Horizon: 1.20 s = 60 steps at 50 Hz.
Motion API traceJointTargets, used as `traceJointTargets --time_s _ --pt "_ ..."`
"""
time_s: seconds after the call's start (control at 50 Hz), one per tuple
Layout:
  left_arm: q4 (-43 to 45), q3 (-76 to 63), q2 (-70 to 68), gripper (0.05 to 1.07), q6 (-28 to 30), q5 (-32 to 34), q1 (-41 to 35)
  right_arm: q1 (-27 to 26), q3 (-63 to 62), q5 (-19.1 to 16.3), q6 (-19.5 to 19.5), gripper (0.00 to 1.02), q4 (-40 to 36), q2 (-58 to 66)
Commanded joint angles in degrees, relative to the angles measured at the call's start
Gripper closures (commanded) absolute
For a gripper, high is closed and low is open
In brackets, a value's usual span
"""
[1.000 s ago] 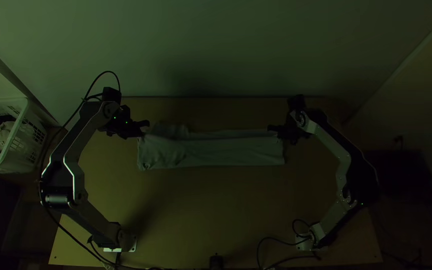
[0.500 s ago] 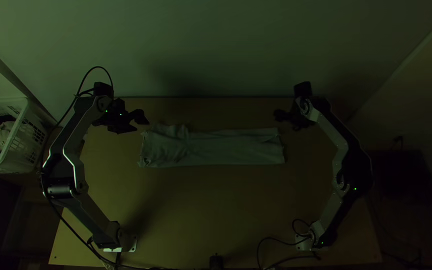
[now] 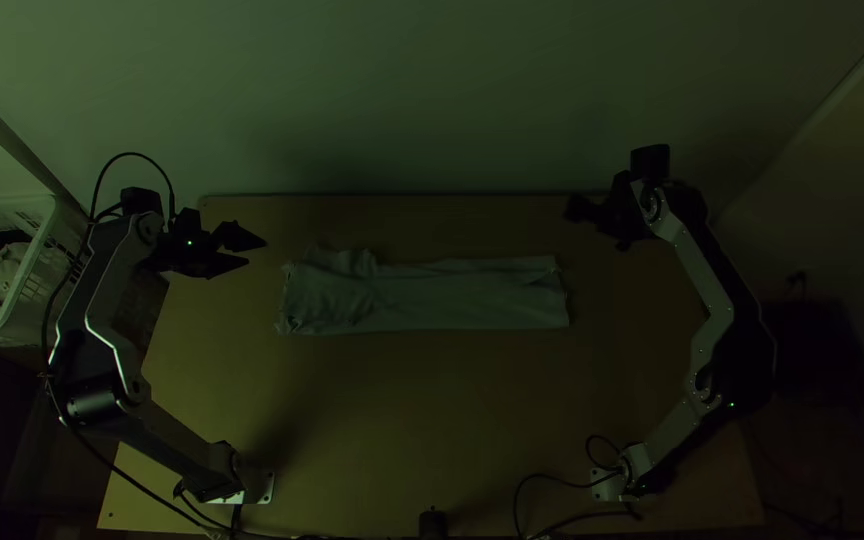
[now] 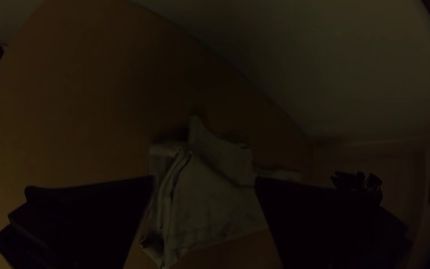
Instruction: Fold the t-shirt
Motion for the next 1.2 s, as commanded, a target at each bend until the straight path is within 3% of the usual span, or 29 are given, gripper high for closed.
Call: traceJointTargets --time_s 0.0,0.34,0.44,0.9,1.18 --pt "0.95 -5.05 -1.82 0.09 4.51 2.53 2.2 -0.46 1.4 -0.67 -0.75 0.03 0.54 -3.97" --pt "2.61 -15.24 0.55 0.09 17.08 8.16 6.95 -0.81 0.0 -0.5 -3.56 0.03 -0.07 -11.44" --pt "2.97 -16.03 2.66 0.09 18.31 8.33 7.13 -0.81 -0.53 -0.41 -3.65 0.03 -0.86 -12.84" --pt "6.57 -19.46 8.55 0.09 15.32 8.6 1.41 0.34 -6.24 1.26 -5.14 0.03 -1.3 -18.47" --pt "14.66 -21.04 8.73 0.09 6.18 8.25 -6.85 0.95 -8.71 1.53 -5.4 0.03 -1.3 -20.31"
